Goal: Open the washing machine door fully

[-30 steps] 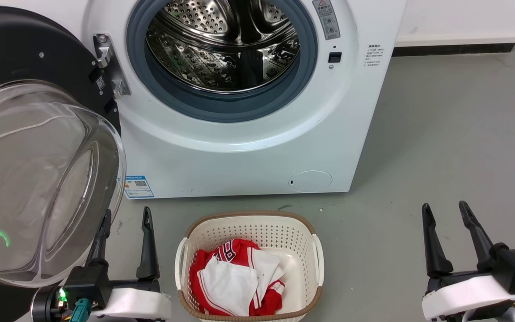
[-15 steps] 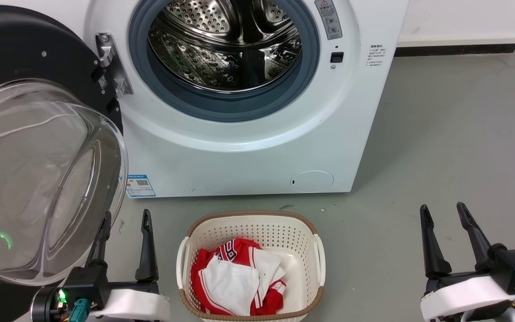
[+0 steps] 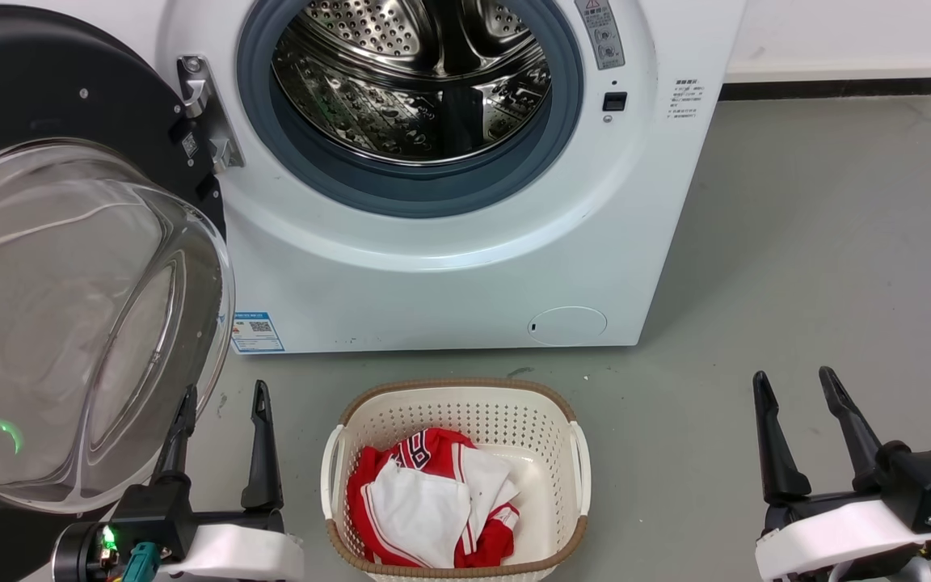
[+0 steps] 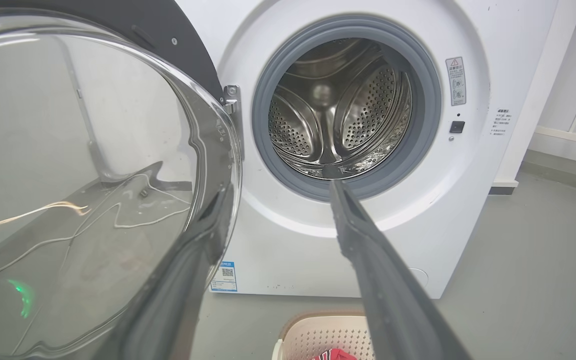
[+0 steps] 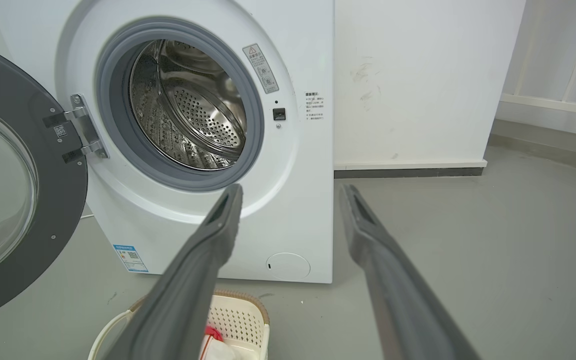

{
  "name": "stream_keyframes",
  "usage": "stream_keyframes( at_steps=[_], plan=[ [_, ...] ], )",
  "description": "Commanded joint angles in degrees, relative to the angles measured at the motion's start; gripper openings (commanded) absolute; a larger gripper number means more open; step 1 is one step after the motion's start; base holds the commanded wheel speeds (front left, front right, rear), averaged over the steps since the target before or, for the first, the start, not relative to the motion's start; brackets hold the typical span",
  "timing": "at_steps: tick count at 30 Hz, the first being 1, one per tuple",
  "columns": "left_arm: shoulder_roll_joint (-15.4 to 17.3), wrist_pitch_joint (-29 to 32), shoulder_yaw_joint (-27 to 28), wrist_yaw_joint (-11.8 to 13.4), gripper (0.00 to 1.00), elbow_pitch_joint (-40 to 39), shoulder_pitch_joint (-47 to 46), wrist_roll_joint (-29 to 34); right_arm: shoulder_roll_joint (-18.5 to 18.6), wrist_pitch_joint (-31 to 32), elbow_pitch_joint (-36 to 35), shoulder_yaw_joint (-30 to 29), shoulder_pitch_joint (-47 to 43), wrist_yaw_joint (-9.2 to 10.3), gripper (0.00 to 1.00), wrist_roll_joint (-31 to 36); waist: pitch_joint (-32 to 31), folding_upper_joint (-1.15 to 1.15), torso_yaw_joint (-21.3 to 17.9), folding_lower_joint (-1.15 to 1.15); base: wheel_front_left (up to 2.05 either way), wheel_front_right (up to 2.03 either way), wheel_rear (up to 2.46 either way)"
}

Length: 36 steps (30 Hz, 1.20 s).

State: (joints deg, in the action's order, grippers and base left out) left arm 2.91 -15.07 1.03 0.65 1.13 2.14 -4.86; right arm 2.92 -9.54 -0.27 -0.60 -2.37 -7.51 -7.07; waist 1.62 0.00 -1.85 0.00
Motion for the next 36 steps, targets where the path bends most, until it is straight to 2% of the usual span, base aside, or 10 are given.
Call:
stream_keyframes(
  at_steps=[1, 4, 5, 10, 36],
  plan=[
    [0.0, -0.1, 0.2, -0.1, 1.0, -0.2, 0.4, 0.0, -0.1, -0.1, -0.1, 0.1, -0.4, 0.04, 1.0, -0.2, 0.1, 0.0, 0.0, 0.0, 0.0, 0.0, 0.0],
    [0.0, -0.1, 0.1, 0.1, 1.0, -0.4, 0.5, 0.4, -0.1, -0.1, 0.0, 0.1, -0.2, 0.04, 1.0, -0.3, 0.2, 0.0, -0.2, 0.0, 0.0, 0.0, 0.0],
    [0.0, 0.0, -0.1, 0.0, 0.0, 0.2, 0.0, 0.1, 0.0, 0.0, 0.6, 0.0, -0.1, 0.0, 0.0, -0.1, 0.2, 0.0, -0.2, 0.0, 0.0, 0.0, 0.0],
    [-0.1, 1.3, 0.3, -0.3, 0.0, 1.9, -0.4, -3.0, 0.1, 0.2, 1.3, 0.3, -0.6, 0.0, 0.0, -3.3, 0.2, 0.0, -0.1, 0.0, 0.0, 0.0, 0.0],
    [0.0, 8.0, 1.9, -3.0, 0.0, 5.3, -3.1, -31.5, 1.6, 4.1, 5.7, 0.0, 2.9, 0.01, 0.0, -32.7, -0.2, 0.0, 0.3, 0.0, 0.0, 0.0, 0.0]
  ],
)
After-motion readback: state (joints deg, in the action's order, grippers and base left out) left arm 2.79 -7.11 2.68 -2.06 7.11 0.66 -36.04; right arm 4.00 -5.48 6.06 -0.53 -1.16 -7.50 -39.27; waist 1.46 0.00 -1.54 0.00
